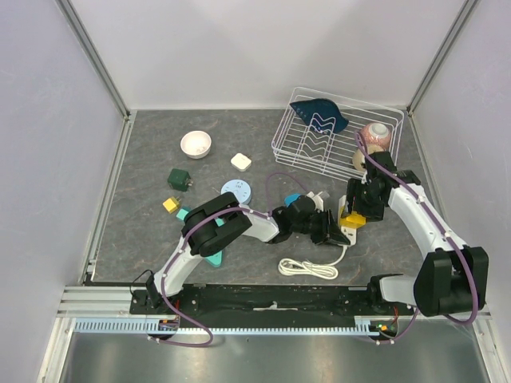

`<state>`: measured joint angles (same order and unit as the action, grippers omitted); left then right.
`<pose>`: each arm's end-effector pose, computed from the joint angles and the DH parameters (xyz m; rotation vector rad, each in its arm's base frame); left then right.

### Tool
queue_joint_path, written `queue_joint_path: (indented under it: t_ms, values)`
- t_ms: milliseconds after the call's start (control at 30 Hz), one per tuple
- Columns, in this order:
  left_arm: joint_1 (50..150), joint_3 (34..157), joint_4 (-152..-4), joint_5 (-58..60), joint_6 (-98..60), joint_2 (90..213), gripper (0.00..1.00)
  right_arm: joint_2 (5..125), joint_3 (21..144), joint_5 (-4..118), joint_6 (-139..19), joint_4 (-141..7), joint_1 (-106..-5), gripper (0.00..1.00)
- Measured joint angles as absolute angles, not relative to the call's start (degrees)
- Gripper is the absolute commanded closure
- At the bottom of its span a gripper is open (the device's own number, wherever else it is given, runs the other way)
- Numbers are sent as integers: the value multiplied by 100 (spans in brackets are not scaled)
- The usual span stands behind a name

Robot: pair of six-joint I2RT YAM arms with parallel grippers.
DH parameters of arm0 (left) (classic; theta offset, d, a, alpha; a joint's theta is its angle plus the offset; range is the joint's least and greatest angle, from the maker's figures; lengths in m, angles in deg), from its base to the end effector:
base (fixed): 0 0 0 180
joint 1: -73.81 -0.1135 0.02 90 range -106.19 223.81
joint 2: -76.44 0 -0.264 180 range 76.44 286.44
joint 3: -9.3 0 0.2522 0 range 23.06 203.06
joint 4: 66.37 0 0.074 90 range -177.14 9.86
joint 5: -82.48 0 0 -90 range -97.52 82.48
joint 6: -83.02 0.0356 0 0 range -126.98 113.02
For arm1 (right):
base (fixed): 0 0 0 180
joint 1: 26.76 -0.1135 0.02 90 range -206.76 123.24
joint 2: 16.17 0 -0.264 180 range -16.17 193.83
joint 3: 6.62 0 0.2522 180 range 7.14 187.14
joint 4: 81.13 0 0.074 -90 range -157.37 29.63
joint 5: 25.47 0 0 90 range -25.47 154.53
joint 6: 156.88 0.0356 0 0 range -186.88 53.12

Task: Pull the plug off the socket

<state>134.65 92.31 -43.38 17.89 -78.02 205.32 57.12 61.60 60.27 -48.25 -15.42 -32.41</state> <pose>0.2104 -0.4084 0.0967 0.1485 2.4949 -1.7245 0.2300 0.0254 0.2407 0.3013 2.8061 0.2031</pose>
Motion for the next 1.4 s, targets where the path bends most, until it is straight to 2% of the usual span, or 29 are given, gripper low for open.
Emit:
queue_joint_path:
  t_ms: [300,533,767,1033,1400]
  values:
    - [13480,9391,-4581,1787,-7802,20532,98,5793,6232,5826,-4785,-1437,-2946,100]
    - [13439,9432,-4697,1820,-7798,20532,98,5715,6302,6161,-4932,-1531,-3549,100]
    - [13491,9482,-4620,1785,-7800,20532,98,5730,6361,5820,-4912,-1269,-2826,100]
    - [13467,9651,-4830,1802,-7802,20532,98,5732,6553,5923,-5041,-1241,-3160,100]
    - [13570,9653,-4922,1920,-7791,20529,98,4526,5642,6076,-4908,-1595,-3156,100]
